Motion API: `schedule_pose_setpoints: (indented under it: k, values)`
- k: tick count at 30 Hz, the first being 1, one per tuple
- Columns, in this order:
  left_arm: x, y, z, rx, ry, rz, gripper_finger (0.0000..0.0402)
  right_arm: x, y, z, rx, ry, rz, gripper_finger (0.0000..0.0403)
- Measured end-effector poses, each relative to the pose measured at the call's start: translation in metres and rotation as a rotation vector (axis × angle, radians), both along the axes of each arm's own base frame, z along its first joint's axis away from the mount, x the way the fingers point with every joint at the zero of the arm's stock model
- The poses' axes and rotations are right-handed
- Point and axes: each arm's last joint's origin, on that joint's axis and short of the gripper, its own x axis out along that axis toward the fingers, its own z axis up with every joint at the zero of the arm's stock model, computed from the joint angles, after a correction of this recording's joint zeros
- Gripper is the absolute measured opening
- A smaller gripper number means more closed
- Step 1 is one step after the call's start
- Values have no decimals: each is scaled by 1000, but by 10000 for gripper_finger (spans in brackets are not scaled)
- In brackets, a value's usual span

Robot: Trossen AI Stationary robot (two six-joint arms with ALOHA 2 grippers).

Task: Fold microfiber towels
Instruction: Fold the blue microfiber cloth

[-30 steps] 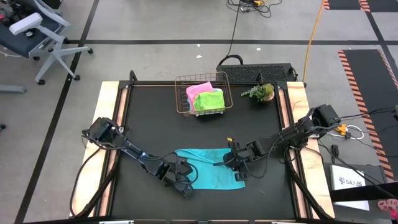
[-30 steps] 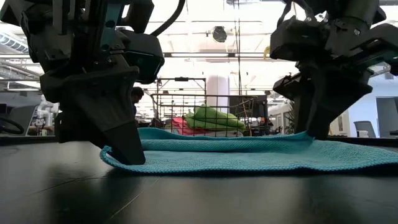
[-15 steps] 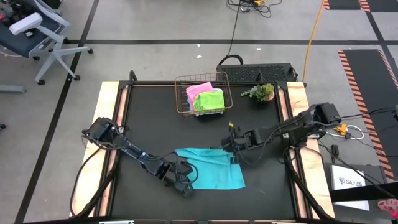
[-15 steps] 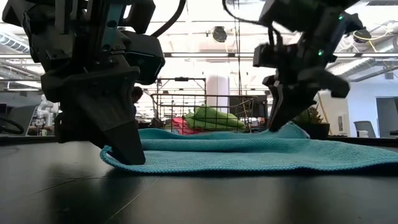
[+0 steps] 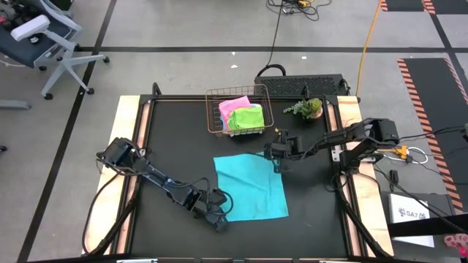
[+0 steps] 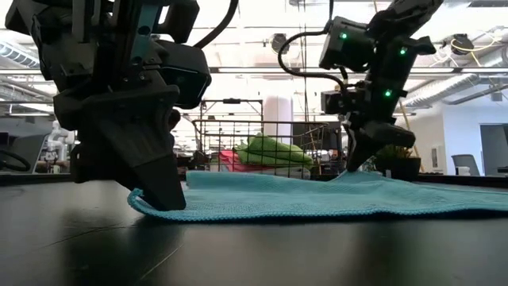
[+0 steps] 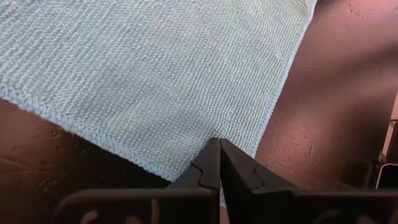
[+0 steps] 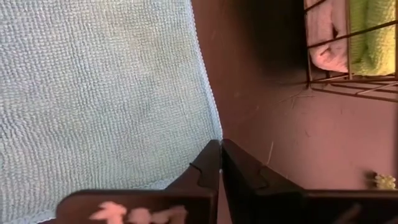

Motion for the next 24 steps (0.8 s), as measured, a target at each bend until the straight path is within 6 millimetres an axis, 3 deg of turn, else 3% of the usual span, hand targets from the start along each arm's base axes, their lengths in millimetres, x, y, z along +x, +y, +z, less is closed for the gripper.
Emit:
schedule_pose_setpoints:
  k: [7,15,20,24]
  values:
    - [0,0,0,-14,-1,6,3,-1,-5,0,-3,9,2,39]
    - [0,0,0,-26,4,23,7,-5,-3,0,-54,61,10,119]
    - [0,-3,0,-80,22,17,8,-9,-7,9,-185,74,-23,153]
    - [-2,-10,1,-139,33,2,7,-12,-7,21,-206,19,-35,157]
